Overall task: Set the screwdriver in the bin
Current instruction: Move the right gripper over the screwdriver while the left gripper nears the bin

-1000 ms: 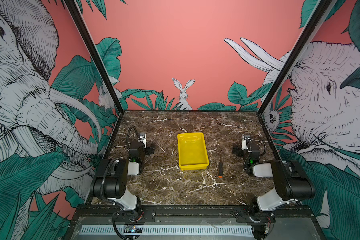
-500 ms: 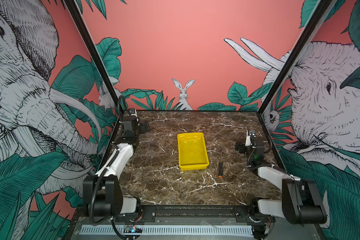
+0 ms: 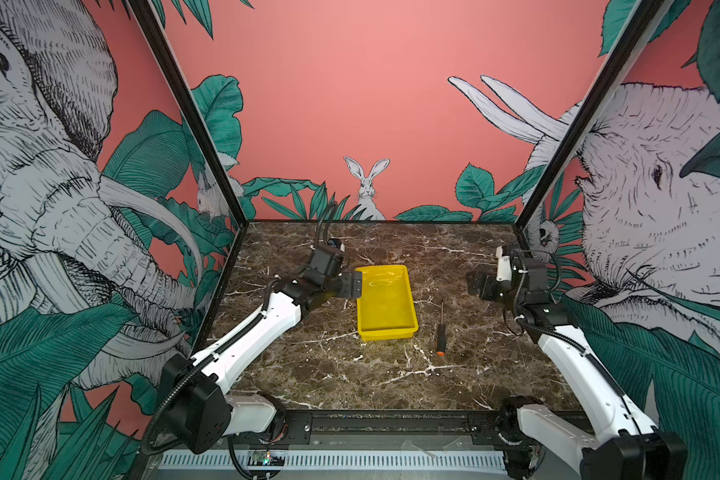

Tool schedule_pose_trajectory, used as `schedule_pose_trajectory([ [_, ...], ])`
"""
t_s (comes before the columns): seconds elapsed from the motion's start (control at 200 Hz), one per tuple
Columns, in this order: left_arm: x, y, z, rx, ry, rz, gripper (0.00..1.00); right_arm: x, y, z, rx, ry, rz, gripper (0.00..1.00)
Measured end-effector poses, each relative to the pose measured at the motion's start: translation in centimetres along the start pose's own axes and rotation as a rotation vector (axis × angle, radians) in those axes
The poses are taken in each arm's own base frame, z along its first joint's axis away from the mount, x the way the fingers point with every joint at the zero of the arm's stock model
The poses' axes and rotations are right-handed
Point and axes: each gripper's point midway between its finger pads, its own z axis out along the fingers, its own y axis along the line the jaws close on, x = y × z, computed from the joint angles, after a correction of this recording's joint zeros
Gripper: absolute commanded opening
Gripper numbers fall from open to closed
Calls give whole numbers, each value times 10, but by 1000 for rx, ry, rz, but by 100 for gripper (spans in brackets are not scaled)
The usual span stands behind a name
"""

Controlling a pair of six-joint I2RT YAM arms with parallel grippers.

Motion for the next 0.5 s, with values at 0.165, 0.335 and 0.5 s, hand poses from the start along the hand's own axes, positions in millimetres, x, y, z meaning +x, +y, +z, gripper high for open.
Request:
schedule_pose_trajectory([
  [0.165, 49, -19, 38, -23, 173, 36, 100, 55, 8, -1, -44, 143, 17, 99],
  [0.335, 90, -7, 63, -112, 315, 42, 100, 87, 7, -9, -41, 238, 66, 99],
  [0.5, 89, 4, 61, -173, 308, 48, 100, 122, 14, -6, -46, 333, 69, 99],
])
